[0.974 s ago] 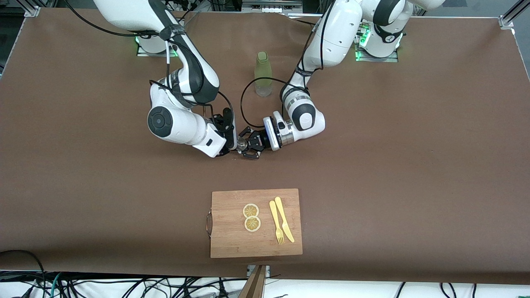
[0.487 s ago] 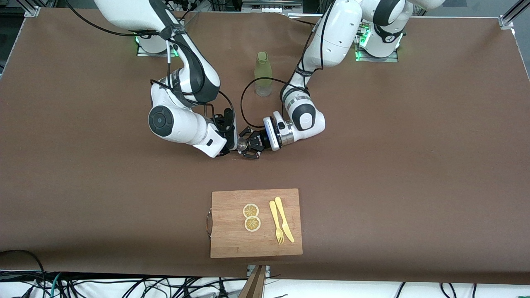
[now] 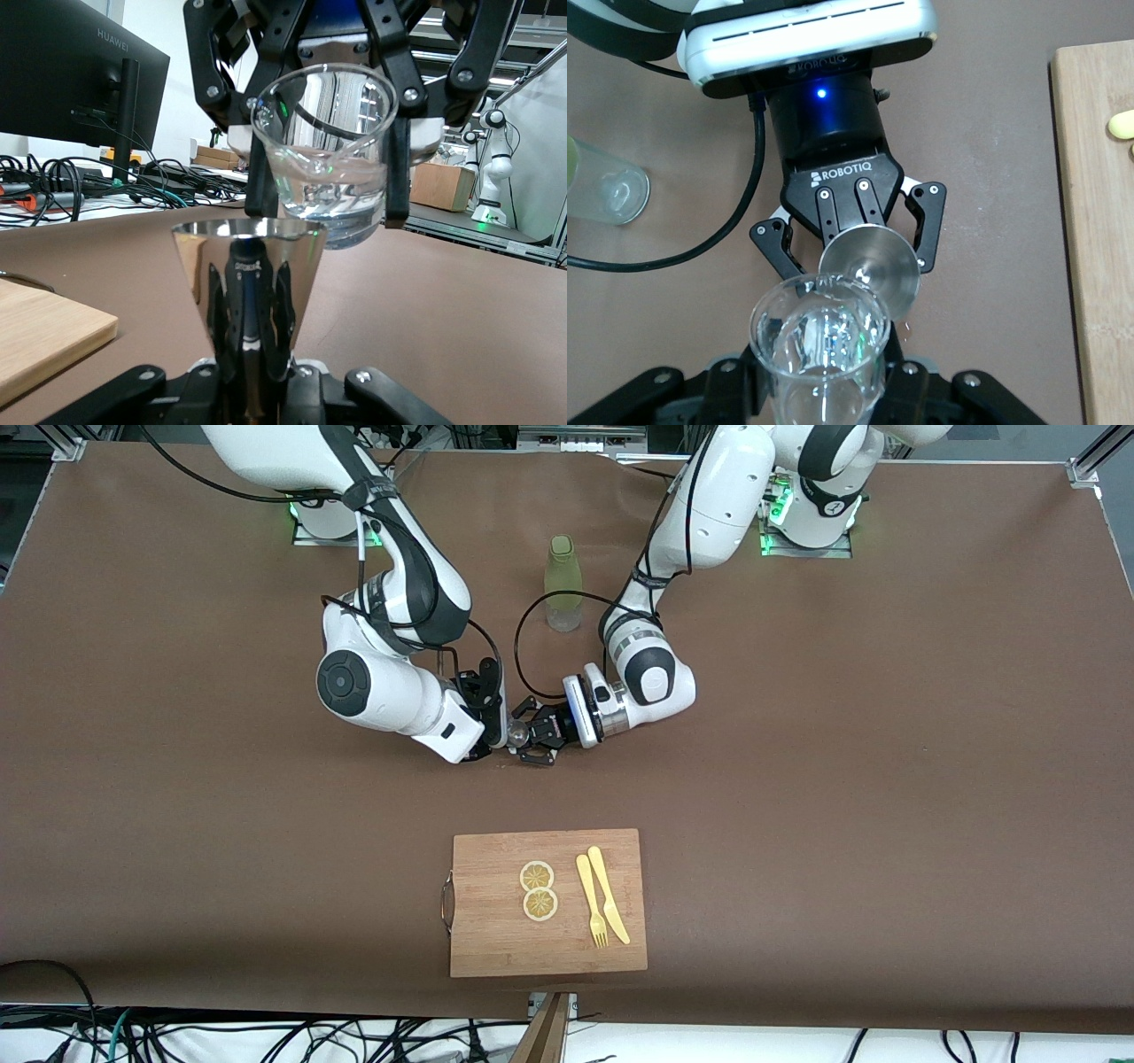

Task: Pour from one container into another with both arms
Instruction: 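Tilt the glass with the right gripper, pouring into the held jigger, then tilt the glass upright and move both grippers apart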

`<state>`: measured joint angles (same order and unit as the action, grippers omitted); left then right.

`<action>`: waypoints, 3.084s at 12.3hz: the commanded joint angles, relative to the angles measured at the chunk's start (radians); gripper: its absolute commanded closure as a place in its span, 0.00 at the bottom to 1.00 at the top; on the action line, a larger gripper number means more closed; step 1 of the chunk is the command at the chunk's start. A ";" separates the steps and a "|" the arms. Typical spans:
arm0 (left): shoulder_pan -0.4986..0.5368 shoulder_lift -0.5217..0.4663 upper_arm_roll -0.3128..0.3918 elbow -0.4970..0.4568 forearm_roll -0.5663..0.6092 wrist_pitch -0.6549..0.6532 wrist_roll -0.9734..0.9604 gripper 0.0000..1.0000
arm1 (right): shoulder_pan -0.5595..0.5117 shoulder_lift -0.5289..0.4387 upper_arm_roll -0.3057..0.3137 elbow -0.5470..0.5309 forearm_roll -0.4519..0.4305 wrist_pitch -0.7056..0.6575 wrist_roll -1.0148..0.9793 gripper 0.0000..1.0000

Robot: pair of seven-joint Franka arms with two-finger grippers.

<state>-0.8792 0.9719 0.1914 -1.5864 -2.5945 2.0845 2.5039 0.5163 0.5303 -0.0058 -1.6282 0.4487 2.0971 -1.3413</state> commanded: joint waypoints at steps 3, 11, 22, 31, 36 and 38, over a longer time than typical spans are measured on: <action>-0.030 0.017 0.025 0.023 -0.141 0.006 0.026 1.00 | -0.001 -0.026 0.007 -0.027 -0.027 0.026 0.021 0.63; -0.026 0.021 0.025 0.022 -0.138 0.003 0.026 1.00 | 0.001 -0.021 0.007 -0.025 -0.051 0.031 0.024 0.63; -0.026 0.021 0.025 0.022 -0.139 0.003 0.026 1.00 | 0.011 -0.016 0.009 -0.019 -0.084 0.040 0.051 0.63; -0.026 0.021 0.025 0.022 -0.139 0.003 0.026 1.00 | -0.036 -0.018 0.017 -0.018 -0.065 0.034 0.047 0.63; -0.026 0.019 0.025 0.016 -0.138 0.005 0.026 1.00 | -0.139 -0.044 0.046 -0.022 0.100 0.005 -0.030 0.63; -0.026 0.021 0.025 0.014 -0.138 0.008 0.026 1.00 | -0.185 -0.058 0.047 -0.022 0.136 -0.041 -0.058 0.63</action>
<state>-0.8790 0.9783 0.1988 -1.5856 -2.5945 2.0845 2.5039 0.3892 0.5137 0.0173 -1.6325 0.5421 2.1017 -1.3621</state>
